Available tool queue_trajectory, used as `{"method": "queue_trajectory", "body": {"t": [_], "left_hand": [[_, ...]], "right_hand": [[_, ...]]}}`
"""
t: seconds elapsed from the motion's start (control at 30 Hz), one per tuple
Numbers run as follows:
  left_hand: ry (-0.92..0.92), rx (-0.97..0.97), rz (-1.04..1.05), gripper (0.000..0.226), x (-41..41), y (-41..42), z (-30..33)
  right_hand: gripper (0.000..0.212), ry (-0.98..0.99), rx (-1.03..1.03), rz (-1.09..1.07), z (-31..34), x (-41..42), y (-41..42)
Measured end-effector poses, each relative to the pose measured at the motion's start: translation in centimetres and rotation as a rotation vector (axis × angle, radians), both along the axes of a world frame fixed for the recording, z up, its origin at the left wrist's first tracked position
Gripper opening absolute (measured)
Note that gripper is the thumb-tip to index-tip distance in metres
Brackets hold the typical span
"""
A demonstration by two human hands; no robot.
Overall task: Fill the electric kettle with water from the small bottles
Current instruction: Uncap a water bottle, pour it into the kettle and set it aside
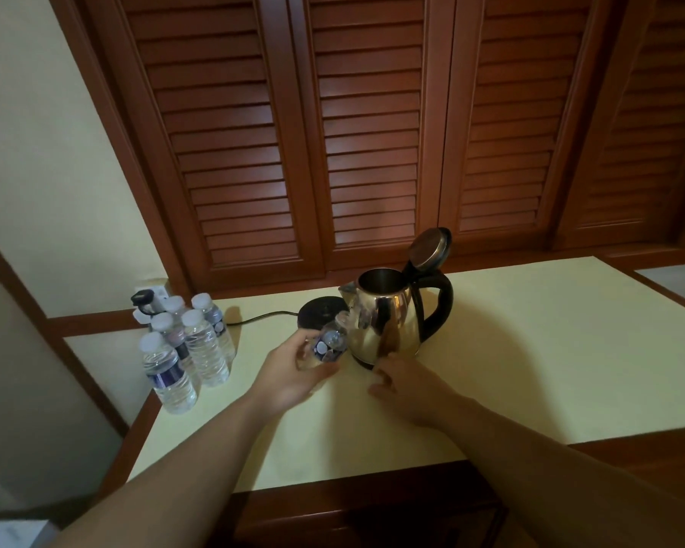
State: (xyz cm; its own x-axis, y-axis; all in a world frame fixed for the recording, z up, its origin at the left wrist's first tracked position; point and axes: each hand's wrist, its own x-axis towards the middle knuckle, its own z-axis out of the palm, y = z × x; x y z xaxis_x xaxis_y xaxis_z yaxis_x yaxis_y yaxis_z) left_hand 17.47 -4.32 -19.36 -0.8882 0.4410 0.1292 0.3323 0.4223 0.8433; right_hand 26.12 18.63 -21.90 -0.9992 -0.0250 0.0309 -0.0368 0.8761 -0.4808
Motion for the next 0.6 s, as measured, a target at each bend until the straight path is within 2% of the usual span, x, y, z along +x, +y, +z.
{"method": "queue_trajectory", "body": {"t": [0.13,0.23,0.6], "left_hand": [[0.01,-0.056,-0.034,0.044,-0.3,-0.4,-0.3],[0.043,-0.111,-0.072,0.045,-0.3,-0.4,-0.1],[0.105,-0.21,-0.165,0.053,-0.7,0.0,0.5]], "right_hand": [[0.022,0.256,-0.253,-0.111,2.1,-0.4,-0.2],[0.028,0.331,-0.369,-0.139,3.7,-1.1,0.0],[0.032,0.197,-0.285,-0.021,5.1,-1.0,1.5]]}}
